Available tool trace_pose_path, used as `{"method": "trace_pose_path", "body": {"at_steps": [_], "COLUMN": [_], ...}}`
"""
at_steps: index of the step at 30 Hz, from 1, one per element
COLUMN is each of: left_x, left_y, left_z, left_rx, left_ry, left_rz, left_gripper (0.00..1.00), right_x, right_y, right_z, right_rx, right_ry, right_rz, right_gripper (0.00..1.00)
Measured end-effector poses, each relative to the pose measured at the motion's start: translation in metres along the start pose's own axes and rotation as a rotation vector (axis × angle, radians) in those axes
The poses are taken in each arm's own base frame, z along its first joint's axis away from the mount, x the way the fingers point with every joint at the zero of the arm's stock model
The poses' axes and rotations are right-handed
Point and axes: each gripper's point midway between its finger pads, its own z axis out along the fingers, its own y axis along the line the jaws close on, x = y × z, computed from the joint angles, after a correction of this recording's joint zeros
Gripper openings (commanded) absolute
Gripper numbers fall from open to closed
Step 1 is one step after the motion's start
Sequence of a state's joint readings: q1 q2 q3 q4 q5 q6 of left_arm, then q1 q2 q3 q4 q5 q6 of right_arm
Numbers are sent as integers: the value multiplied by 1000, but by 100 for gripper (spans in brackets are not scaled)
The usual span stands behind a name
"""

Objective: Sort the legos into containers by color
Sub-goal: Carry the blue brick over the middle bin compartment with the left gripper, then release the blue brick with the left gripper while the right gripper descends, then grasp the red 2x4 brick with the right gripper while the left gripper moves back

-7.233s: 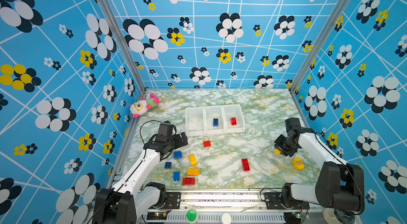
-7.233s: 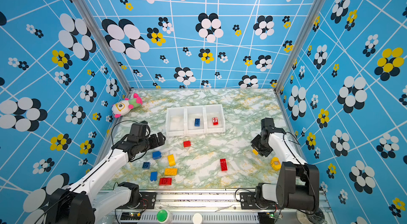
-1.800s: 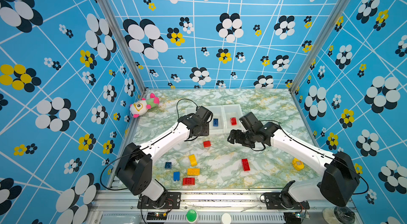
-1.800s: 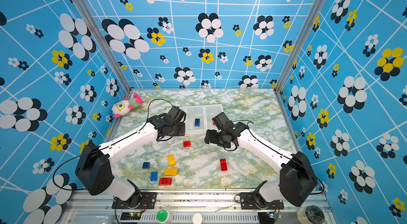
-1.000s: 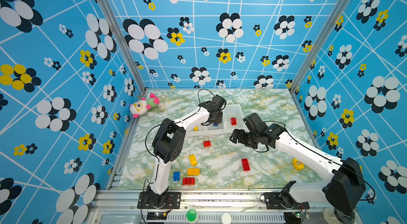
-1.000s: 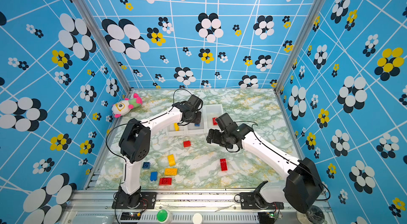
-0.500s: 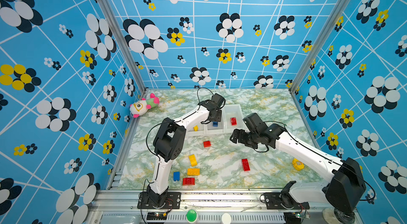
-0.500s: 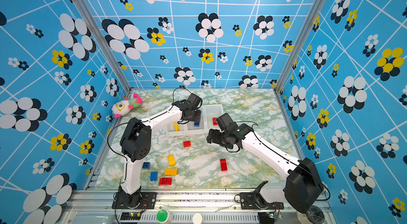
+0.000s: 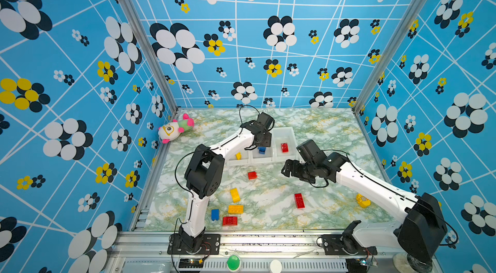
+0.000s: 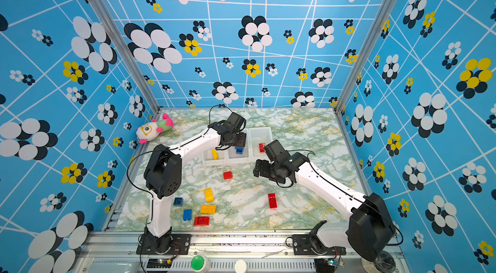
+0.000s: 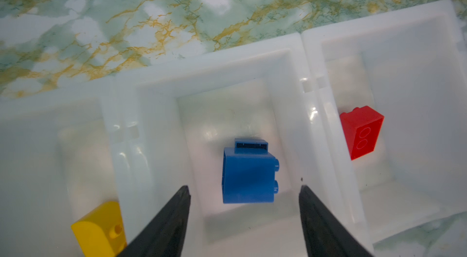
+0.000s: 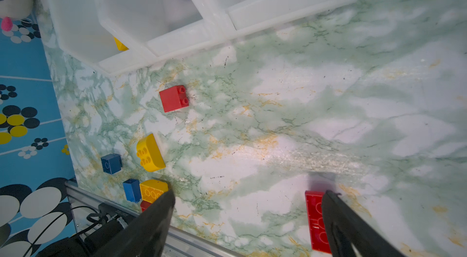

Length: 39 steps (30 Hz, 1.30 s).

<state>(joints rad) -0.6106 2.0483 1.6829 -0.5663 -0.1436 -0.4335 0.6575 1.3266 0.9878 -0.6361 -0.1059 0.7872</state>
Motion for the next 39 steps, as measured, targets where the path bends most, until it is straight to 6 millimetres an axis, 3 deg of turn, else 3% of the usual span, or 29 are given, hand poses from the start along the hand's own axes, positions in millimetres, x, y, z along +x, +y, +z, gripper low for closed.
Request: {"method": "trace_pose_path", "body": {"at_steps": [12,23,30,39], "left_x": [13,25,42,60], "left_y": [1,12,21,35], "left_z": [-34,-82,-92,-98], "left_rx": [34,81,86,81], "left_ry": [-36,-94,-92,-77], "left_rz": [-20,-65,-91,-130], "left_gripper": [72,78,83,85], "right_x": [10,50,67,86], "right_y": [-17,-64,-83,-87], "right_z": [-1,10,11,25], "right_rx": [61,184,255,333], "right_ry": [17,118,148,210], "right_rz": [-7,-15,-52,-142], "right_gripper": [93,92,92,85]}}
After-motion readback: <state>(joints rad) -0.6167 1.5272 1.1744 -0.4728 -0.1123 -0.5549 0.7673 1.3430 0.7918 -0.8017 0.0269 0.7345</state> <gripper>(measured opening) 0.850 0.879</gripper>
